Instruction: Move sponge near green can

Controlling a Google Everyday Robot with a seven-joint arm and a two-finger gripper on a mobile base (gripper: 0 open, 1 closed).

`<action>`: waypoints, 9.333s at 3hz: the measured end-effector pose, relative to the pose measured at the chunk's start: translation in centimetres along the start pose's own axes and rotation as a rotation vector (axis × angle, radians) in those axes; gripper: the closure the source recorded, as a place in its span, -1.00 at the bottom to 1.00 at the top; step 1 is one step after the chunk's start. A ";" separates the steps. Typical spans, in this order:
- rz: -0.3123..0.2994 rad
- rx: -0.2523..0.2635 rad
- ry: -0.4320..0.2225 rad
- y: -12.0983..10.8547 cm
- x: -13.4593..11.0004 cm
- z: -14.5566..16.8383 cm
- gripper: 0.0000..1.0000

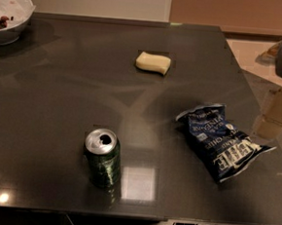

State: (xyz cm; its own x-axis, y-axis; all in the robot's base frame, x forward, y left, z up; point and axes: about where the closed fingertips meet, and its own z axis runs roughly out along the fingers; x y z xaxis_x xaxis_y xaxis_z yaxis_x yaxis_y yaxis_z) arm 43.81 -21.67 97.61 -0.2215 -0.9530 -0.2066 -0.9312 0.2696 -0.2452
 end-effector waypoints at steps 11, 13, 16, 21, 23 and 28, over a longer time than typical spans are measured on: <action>0.196 -0.127 -0.367 -20.5 -16.7 22.5 -1.00; 0.200 -0.150 -0.346 -21.6 -18.3 24.5 -0.62; 0.165 -0.159 -0.374 -20.1 -18.7 22.4 0.74; -0.196 -0.279 -0.406 -2.6 -19.8 14.3 1.00; -0.280 -0.367 -0.416 3.5 -19.9 13.6 1.00; -0.332 -0.390 -0.410 7.2 -20.2 13.8 -1.00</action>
Offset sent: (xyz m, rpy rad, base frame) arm 0.0517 0.0039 -0.0130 0.1203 0.0251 -0.0424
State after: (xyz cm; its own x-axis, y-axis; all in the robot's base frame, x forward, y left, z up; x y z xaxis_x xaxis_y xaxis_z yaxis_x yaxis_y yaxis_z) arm 45.58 1.45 86.97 0.1522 -0.8263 -0.5422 -0.9848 -0.1730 -0.0129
